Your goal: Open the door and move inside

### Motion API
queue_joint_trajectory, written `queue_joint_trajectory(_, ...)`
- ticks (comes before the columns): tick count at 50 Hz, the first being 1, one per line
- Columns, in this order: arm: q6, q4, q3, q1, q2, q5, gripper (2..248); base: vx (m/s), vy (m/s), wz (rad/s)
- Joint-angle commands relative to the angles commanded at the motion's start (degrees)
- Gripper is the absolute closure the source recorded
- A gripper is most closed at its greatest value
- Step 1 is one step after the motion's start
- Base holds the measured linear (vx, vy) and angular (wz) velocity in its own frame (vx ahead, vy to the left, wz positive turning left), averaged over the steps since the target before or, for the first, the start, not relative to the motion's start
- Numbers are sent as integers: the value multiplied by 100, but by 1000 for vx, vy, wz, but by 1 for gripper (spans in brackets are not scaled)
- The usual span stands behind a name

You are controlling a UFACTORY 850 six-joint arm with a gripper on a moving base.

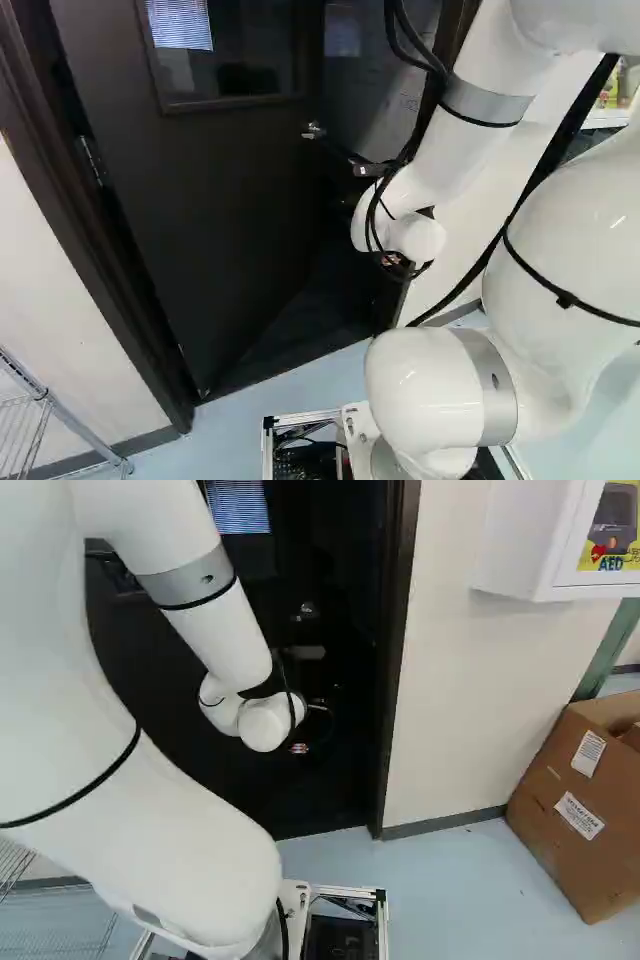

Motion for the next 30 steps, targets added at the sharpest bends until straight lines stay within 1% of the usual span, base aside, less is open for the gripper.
queue_joint_trajectory(18, 0, 0, 0, 0, 0, 0, 3, 93, 130, -21)
queue_joint_trajectory(30, 0, 0, 0, 0, 0, 0, 3, 112, 114, -16)
